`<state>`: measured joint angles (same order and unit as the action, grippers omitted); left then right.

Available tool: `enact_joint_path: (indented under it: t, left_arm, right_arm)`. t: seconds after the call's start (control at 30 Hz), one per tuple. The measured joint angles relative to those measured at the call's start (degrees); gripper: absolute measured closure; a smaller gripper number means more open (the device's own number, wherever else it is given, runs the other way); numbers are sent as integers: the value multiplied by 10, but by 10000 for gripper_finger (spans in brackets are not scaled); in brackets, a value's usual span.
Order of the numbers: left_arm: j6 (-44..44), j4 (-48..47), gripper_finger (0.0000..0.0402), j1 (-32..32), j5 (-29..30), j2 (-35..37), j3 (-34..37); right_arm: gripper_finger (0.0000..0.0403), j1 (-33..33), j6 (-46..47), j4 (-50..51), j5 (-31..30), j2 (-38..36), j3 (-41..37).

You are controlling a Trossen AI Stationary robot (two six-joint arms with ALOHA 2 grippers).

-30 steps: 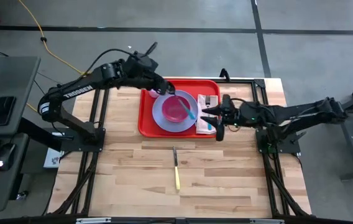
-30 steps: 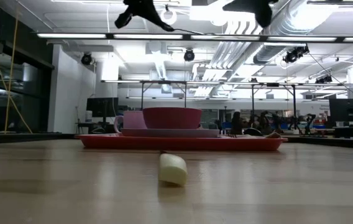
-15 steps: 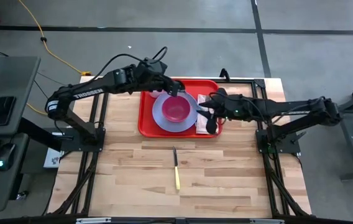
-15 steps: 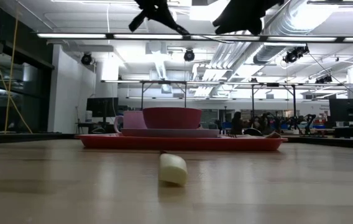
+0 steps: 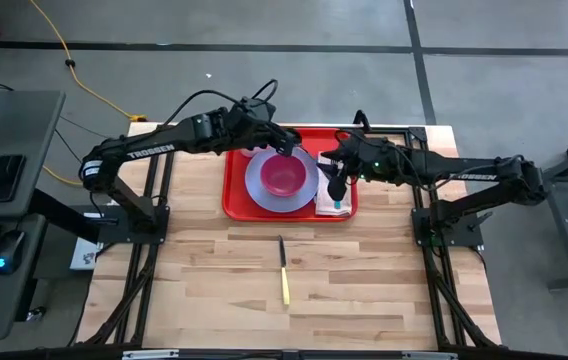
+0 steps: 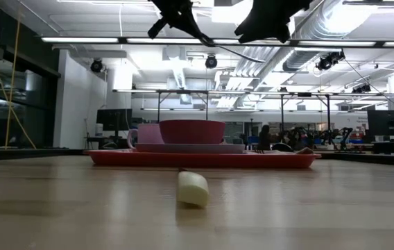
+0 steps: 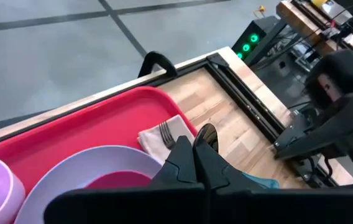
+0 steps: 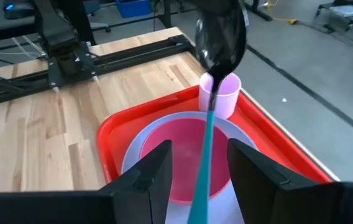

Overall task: Set up tray
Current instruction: Put the blue spoon on the white napkin to the left of the blue fork

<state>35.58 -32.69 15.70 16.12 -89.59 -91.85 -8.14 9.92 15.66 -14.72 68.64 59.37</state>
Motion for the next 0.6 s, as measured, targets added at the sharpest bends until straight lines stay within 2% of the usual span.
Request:
enact_joint_path:
  t: [0.13,0.37,0.6]
  left_arm:
    - [-3,1,392,0,0,-8,0]
    - [-18,36,392,0,-4,-15,0]
    - [-23,43,392,0,-5,-17,0]
  right_arm:
    - [256,-13,1,0,19,0,0]
    - [198,-27,6,0,20,7,0]
    - [190,-39,7,-4,24,52,0]
